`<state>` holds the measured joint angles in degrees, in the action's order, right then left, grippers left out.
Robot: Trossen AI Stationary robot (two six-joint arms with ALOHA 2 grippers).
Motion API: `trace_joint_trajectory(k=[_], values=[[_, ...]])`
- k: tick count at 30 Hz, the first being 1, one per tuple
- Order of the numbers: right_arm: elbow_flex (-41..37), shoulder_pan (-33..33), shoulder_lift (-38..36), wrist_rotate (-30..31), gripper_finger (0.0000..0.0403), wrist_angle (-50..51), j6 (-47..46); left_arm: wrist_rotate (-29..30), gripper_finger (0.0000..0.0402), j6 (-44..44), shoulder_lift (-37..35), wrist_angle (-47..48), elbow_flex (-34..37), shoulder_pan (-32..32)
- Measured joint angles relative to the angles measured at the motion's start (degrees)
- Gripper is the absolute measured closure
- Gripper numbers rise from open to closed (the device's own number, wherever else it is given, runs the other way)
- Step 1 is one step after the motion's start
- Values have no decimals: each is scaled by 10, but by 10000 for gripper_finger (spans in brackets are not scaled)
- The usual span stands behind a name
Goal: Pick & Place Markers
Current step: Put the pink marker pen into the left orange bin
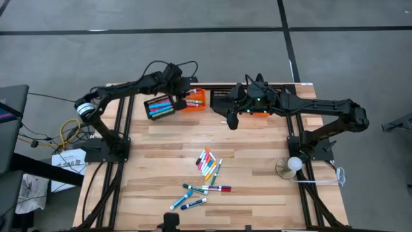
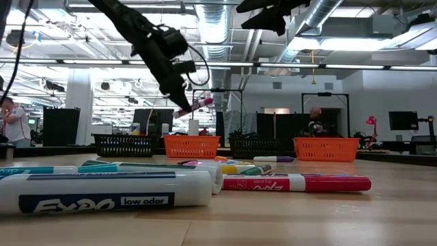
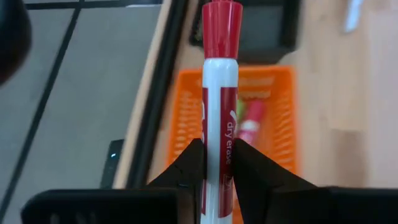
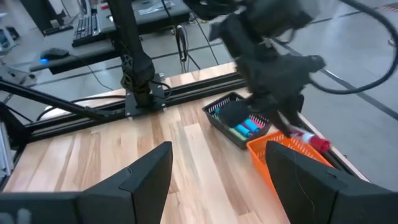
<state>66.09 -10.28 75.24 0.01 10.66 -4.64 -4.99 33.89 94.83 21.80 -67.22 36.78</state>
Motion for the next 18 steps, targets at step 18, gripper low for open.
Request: trace_joint_trajectory(k=[18], values=[[0, 0, 0, 0, 154, 0, -14, -5, 342, 79, 106, 15, -26, 3]])
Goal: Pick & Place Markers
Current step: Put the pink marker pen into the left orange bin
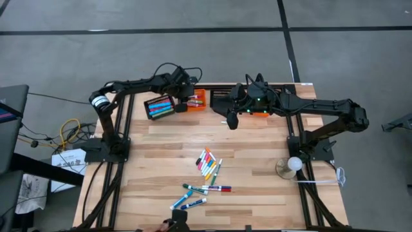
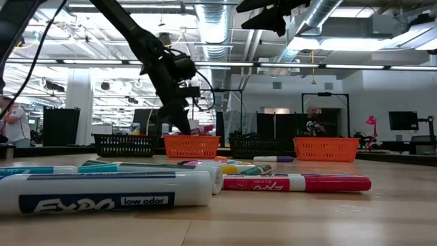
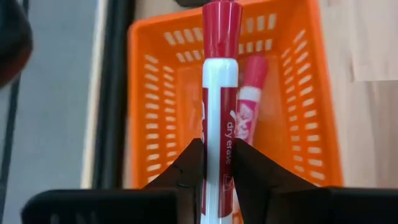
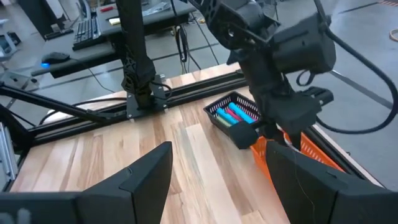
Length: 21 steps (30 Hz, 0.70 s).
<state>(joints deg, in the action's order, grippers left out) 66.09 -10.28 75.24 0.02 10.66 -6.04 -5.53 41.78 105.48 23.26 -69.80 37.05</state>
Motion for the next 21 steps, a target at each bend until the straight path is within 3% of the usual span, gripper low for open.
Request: trace_joint_trajectory(k=[21], values=[[0, -7, 0, 0, 154, 0, 0, -17, 341, 6, 13, 5, 0, -4]])
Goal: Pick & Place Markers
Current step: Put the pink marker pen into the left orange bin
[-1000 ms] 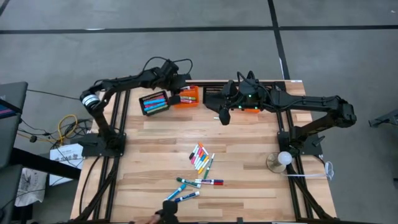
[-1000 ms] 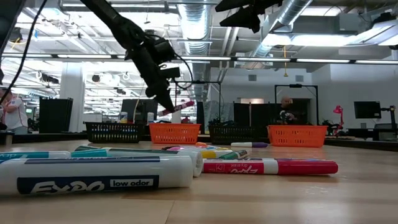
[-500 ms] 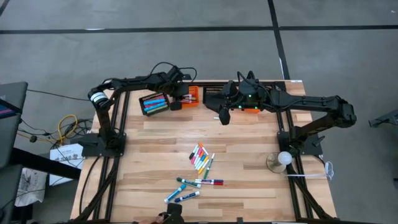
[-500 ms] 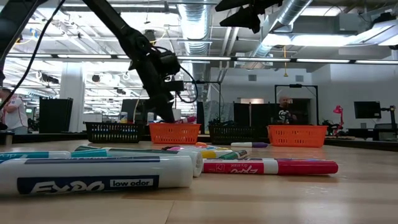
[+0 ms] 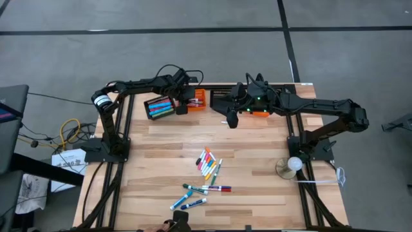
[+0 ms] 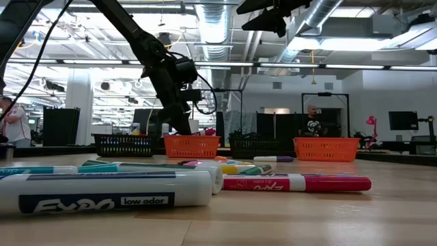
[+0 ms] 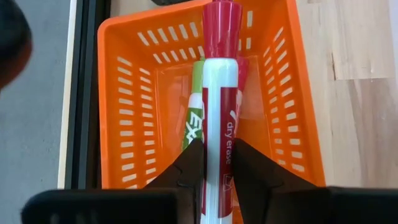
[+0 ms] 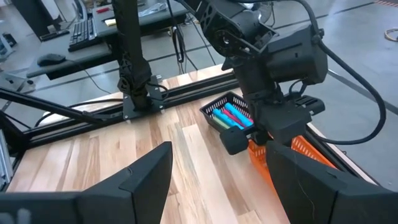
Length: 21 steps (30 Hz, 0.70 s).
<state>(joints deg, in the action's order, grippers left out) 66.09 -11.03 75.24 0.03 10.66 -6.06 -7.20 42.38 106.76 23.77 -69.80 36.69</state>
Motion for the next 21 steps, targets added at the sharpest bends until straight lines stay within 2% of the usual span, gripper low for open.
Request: trace_joint_trajectory(k=[9, 14, 21], values=[[0, 0, 0, 0, 154, 0, 0, 3, 324, 28, 0, 1, 0, -2], [0, 0, 0, 0, 154, 0, 0, 24, 312, 28, 0, -16, 0, -2], [0, 0, 0, 0, 154, 0, 0, 25, 274, 24, 0, -20, 0, -2]])
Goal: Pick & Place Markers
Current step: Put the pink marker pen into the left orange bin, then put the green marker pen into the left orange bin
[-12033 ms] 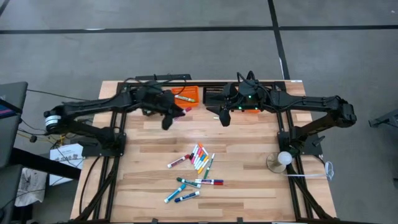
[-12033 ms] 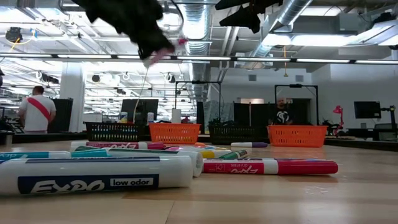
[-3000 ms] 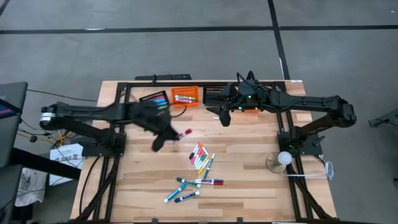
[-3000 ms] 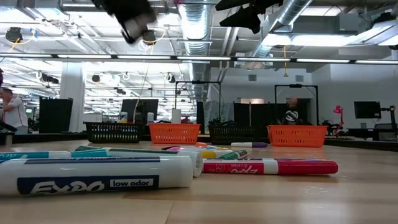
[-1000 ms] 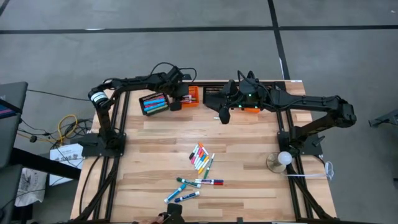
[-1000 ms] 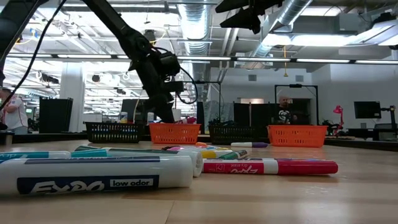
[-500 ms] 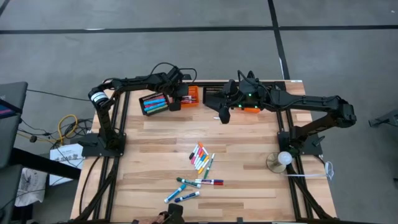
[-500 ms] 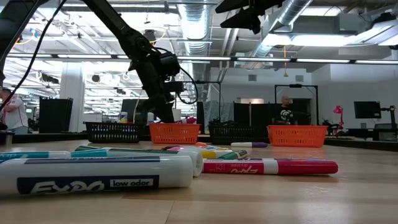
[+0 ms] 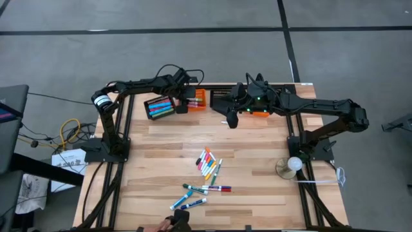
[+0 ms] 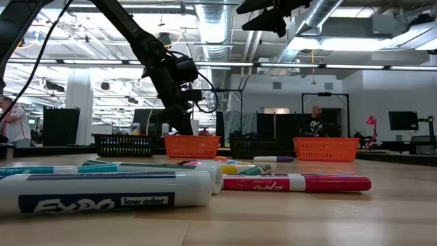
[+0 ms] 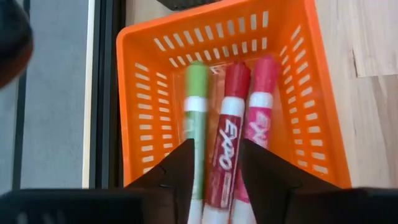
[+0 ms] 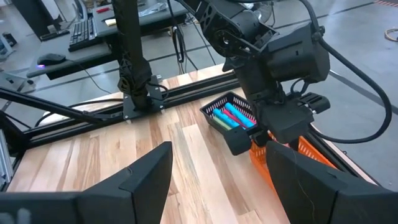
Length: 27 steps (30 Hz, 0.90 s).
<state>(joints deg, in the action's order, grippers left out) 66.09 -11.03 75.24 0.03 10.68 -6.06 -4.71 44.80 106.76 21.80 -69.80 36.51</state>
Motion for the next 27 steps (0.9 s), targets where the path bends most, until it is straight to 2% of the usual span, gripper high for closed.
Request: trace_joint_trajectory(k=[4, 7, 10, 13, 16, 21, 27], values=[[0, 0, 0, 0, 154, 0, 0, 8, 251, 0, -3, 0, 0, 0], [0, 0, 0, 0, 154, 0, 0, 35, 242, 0, -26, 0, 1, -5], [0, 0, 0, 0, 154, 0, 0, 68, 242, -13, -81, 0, 1, -18], [0, 0, 0, 0, 154, 0, 0, 64, 245, -61, -159, 2, 2, -36], [0, 0, 0, 0, 154, 1, 0, 33, 249, -135, -242, 4, 2, -55], [0, 0, 0, 0, 154, 6, 0, -52, 256, -234, -366, 40, 2, -75], [0, 0, 0, 0, 154, 8, 0, -153, 259, -350, -467, 81, 2, -81]])
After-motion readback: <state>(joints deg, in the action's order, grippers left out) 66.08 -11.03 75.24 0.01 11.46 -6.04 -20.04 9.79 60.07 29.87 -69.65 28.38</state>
